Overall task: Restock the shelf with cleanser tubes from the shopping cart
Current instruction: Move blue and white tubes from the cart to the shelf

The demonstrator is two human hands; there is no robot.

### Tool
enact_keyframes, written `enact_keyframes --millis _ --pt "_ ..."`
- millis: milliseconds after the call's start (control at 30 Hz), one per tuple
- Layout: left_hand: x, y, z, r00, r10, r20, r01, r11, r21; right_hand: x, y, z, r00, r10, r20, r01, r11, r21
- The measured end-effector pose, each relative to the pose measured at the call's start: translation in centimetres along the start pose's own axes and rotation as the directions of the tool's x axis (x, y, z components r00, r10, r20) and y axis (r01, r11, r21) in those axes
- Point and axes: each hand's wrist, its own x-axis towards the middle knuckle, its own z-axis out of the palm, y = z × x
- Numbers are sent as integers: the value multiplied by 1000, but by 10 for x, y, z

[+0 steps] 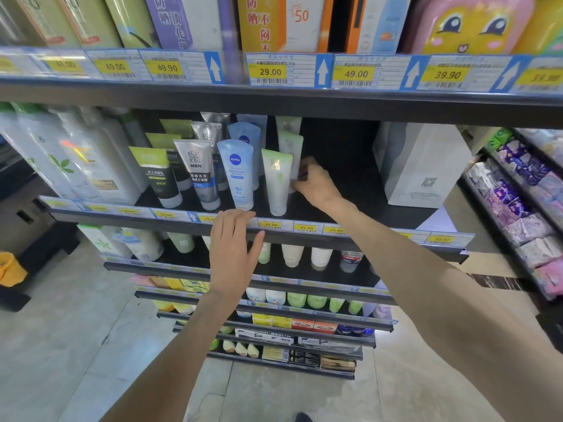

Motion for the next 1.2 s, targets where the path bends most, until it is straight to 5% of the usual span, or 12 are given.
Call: enact_keyframes --millis 500,733,1200 --pt "0 -1 -2 1000 15 12 -15 1000 14 3 0 1 997 31 64 -34 998 53" --pt "-2 -3 1 1000 9 3 -9 1000 11 -25 -1 -17 939 -9 345 8 1000 5" --pt "-2 -2 -6 997 3 75 -7 999 53 -39 -22 -3 971 -25 236 44 996 -75"
